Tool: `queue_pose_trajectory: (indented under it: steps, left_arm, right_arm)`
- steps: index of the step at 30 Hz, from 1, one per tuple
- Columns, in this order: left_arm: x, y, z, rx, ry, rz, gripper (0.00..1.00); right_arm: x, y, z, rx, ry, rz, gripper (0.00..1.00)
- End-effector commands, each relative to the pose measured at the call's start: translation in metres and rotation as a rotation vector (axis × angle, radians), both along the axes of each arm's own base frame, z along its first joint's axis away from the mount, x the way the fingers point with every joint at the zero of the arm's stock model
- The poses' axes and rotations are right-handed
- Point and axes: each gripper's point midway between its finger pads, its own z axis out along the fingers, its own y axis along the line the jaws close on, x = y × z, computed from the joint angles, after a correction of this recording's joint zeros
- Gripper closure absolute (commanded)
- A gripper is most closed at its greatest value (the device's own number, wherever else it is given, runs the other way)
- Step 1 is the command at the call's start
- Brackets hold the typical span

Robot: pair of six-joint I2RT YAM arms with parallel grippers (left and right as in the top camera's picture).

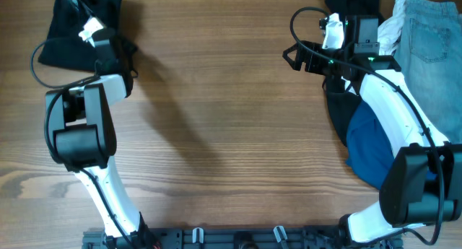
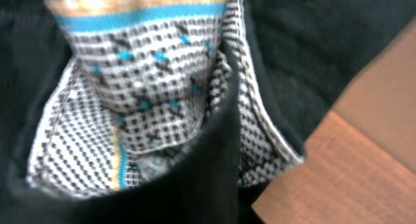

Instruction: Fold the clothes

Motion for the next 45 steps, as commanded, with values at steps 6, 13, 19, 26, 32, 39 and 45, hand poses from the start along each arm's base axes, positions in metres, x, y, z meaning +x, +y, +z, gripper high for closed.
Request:
queue_pose_trajectory:
  steps: [6,13,19,26,32,39,45]
  left_arm:
    - [0.018,0.031,0.043,0.053,-0.114,0.098,0.00]
    - [0.015,0.021,0.116,0.059,-0.209,0.068,0.00]
    - [-0.015,0.002,0.211,0.165,-0.248,0.008,0.00]
    - [-0.078,-0.042,0.286,0.147,-0.229,-0.100,0.00]
    - [-0.100,-0.050,0.290,0.141,-0.182,-0.117,0.00]
    - [-0.106,-0.050,0.269,0.132,-0.093,-0.123,0.00]
    - [-0.121,-0.051,0.236,0.116,0.056,-0.132,0.00]
  right_arm:
    - [0.000,-0.002,-0.004,-0.005,0.013,-0.014,0.04]
    - [0.006,-0.002,0.001,-0.006,-0.022,-0.011,0.09]
    - [0.020,-0.002,0.045,-0.041,-0.211,0.036,0.09]
    - [0.000,-0.002,0.177,-0.127,-0.575,0.104,0.00]
    - [-0.052,-0.006,0.254,-0.136,-0.754,0.081,0.00]
    - [-0.078,-0.007,0.286,-0.136,-0.841,0.075,0.00]
    - [-0.067,-0.019,0.275,-0.199,-0.816,0.027,0.00]
